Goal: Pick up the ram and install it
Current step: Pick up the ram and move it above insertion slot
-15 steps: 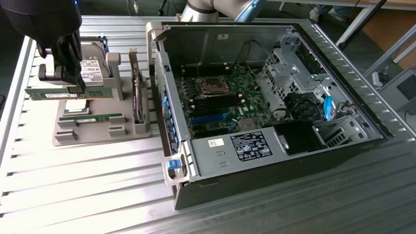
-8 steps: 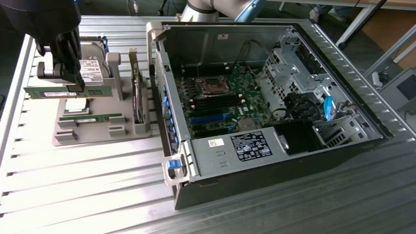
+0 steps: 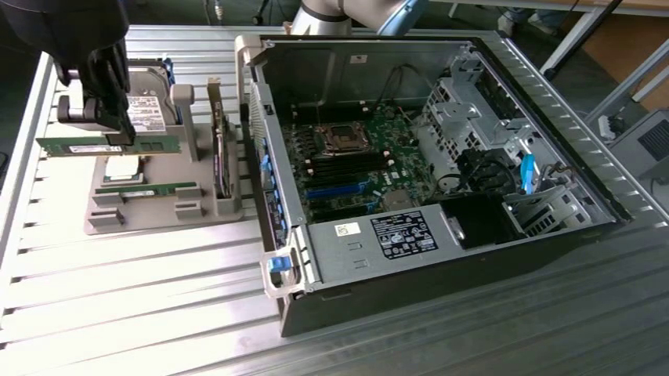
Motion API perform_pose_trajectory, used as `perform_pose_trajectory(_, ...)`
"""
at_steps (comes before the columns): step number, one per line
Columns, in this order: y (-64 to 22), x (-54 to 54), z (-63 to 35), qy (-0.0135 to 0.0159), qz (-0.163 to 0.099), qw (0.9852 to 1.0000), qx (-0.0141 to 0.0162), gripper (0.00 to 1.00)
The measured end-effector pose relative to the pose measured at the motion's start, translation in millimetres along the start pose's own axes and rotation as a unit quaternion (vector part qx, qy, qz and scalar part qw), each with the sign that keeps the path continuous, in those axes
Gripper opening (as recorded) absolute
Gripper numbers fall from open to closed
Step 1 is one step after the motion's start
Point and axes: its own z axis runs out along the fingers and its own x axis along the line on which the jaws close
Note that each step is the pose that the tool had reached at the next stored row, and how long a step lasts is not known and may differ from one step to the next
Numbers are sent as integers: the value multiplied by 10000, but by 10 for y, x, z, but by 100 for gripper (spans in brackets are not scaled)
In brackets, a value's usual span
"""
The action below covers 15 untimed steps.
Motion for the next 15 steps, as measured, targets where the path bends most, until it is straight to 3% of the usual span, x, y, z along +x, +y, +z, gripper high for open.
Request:
perform_pose_trajectory(9, 0, 2, -63, 0, 0, 10000, 0, 11)
perform_pose_trajectory(10, 1, 2, -79, 0, 0, 10000, 0, 11)
perform_pose_trajectory(12, 1, 6, -218, 0, 0, 10000, 0, 11)
perform_pose_trajectory(15, 1, 6, -224, 0, 0, 10000, 0, 11)
